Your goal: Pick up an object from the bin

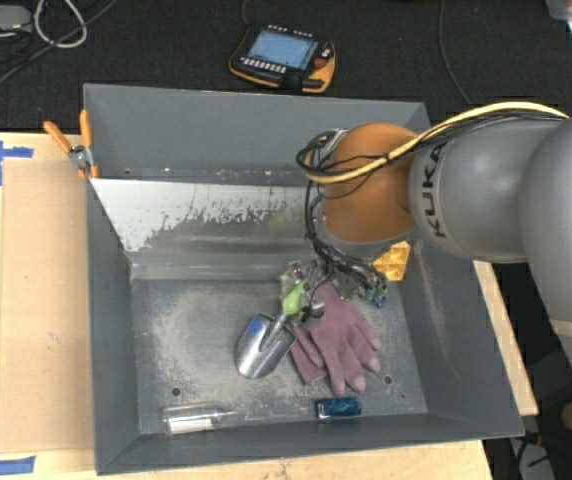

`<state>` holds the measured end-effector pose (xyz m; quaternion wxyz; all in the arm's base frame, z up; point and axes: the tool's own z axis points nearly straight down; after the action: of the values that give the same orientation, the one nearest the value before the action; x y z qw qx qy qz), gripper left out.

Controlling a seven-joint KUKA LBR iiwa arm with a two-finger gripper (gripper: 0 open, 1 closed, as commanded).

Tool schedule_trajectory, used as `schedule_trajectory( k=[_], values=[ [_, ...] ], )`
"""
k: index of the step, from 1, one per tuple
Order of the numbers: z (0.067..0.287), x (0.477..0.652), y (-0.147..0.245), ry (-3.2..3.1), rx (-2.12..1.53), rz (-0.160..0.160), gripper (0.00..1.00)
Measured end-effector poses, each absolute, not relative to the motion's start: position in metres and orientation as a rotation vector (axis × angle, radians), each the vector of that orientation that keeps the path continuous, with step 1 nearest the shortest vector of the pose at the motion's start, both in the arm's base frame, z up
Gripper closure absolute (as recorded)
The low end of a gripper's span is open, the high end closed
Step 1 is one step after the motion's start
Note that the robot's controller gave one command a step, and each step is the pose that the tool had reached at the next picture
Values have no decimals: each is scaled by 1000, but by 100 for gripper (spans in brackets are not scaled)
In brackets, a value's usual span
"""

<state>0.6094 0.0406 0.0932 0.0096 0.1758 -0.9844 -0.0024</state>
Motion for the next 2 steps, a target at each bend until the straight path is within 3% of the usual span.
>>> schedule_trajectory(
  k=[1,2],
  values=[
    [129,612,41,-3081,550,-6,100],
    [146,612,42,-3081,549,-6,100]
  ],
)
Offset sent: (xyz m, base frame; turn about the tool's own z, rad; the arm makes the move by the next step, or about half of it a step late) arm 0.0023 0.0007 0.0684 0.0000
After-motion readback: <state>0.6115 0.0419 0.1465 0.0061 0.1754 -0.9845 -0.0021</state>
